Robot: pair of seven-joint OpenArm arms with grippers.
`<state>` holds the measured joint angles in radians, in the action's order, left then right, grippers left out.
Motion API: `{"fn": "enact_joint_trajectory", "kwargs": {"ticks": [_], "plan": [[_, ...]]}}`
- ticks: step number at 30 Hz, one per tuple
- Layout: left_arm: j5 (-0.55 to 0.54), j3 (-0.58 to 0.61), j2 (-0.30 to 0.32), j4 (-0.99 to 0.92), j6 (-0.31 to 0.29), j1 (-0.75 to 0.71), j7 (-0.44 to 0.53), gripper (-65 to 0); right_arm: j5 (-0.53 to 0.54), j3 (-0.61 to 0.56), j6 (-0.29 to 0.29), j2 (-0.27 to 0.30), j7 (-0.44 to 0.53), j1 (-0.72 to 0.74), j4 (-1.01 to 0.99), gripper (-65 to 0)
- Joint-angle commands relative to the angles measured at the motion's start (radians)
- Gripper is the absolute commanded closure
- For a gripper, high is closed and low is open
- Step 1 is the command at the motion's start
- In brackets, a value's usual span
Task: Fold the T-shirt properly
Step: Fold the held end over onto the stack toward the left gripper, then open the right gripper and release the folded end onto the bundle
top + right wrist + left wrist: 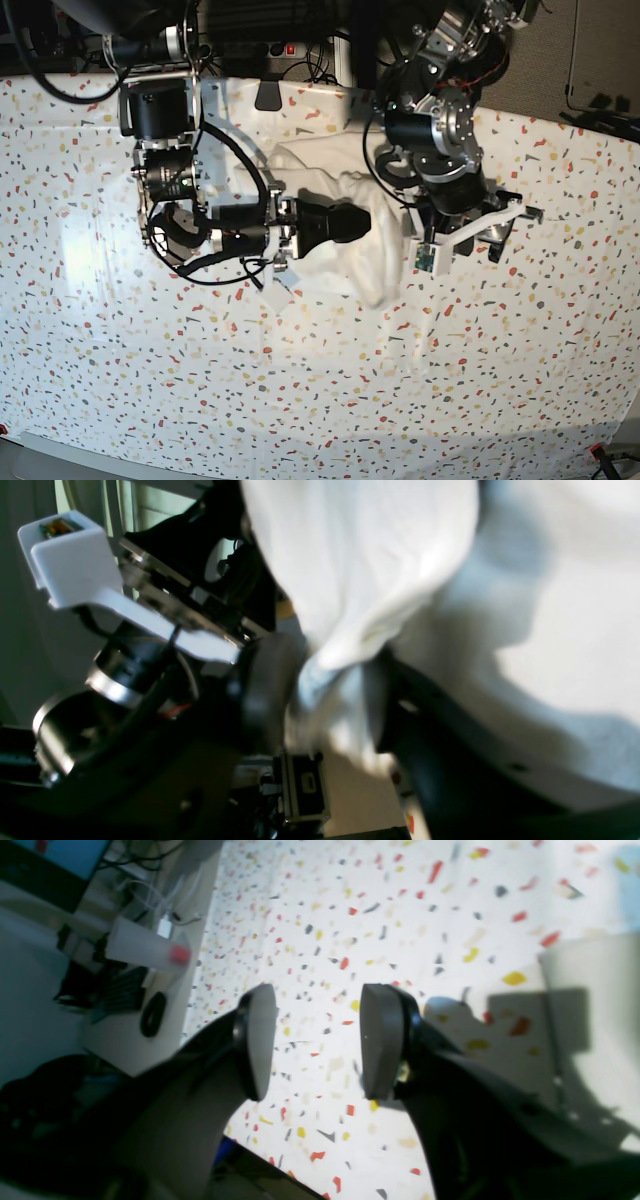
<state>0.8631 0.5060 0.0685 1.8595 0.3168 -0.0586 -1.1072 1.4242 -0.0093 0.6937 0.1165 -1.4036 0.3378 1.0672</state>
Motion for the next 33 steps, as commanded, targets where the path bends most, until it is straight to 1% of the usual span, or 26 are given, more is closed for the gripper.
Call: {"fn": "enact_joint_trajectory", "kwargs": {"ticks": [1, 8, 12, 16, 21, 22, 24, 25, 26, 27, 28, 29, 31, 33], "plan": [[0.022, -0.002, -0.004, 0.021, 0.013, 0.011, 0.016, -26.9, 0.030, -0.014, 0.004, -0.004, 0.007, 0.025, 0.018, -27.5], [0.022, -0.002, -0.004, 0.021, 0.013, 0.011, 0.023, -26.9, 0.030, -0.178, 0.004, -0.006, 0.007, 0.028, 0.018, -27.5], [0.022, -0.002, -0.004, 0.021, 0.013, 0.011, 0.023, -26.9, 0.059, -0.182, 0.004, -0.005, 0.007, 0.048, 0.018, -27.5], [0.022, -0.002, -0.004, 0.021, 0.013, 0.011, 0.023, -26.9, 0.059, -0.113, 0.004, -0.003, 0.007, 0.099, 0.018, -27.5], [0.016, -0.002, -0.004, 0.022, 0.013, 0.011, 0.022, -26.9, 0.059, 0.051, 0.004, -0.003, 0.007, 0.179, 0.018, -27.4], [-0.005, -0.001, -0.004, 0.022, 0.013, 0.011, 0.022, -26.9, 0.059, 0.087, 0.004, -0.003, 0.007, 0.196, 0.018, -27.4], [-0.096, 0.000, -0.005, 0.022, 0.013, 0.011, 0.016, -26.9, 0.041, 0.156, 0.004, -0.003, 0.007, 0.230, 0.018, -27.4], [-0.160, 0.001, -0.005, 0.022, 0.013, 0.009, 0.008, -26.9, -0.046, 0.185, 0.004, -0.003, 0.007, 0.248, 0.018, -27.4], [-0.227, 0.002, -0.004, 0.022, 0.012, 0.006, 0.005, -26.9, -0.156, 0.208, 0.004, -0.003, 0.007, 0.262, 0.018, -27.4], [-0.296, 0.008, -0.004, 0.022, 0.011, 0.003, 0.004, -26.9, -0.270, 0.220, 0.004, -0.003, 0.038, 0.274, 0.018, -27.4], [-0.360, 0.019, -0.005, 0.022, -0.002, 0.000, 0.005, -26.9, -0.375, 0.224, 0.004, -0.003, 0.113, 0.282, 0.018, -27.4], [-0.417, 0.036, -0.005, 0.024, -0.033, -0.002, 0.008, -26.9, -0.467, 0.223, 0.004, -0.004, 0.175, 0.288, 0.017, -27.4], [-0.493, 0.090, -0.005, 0.044, -0.082, -0.008, 0.019, -26.9, -0.598, 0.202, 0.004, -0.006, 0.254, 0.293, 0.017, -27.4], [-0.526, 0.166, -0.005, 0.077, -0.086, -0.008, 0.018, -26.9, -0.681, 0.157, 0.004, -0.006, 0.299, 0.293, 0.017, -27.4]]}}
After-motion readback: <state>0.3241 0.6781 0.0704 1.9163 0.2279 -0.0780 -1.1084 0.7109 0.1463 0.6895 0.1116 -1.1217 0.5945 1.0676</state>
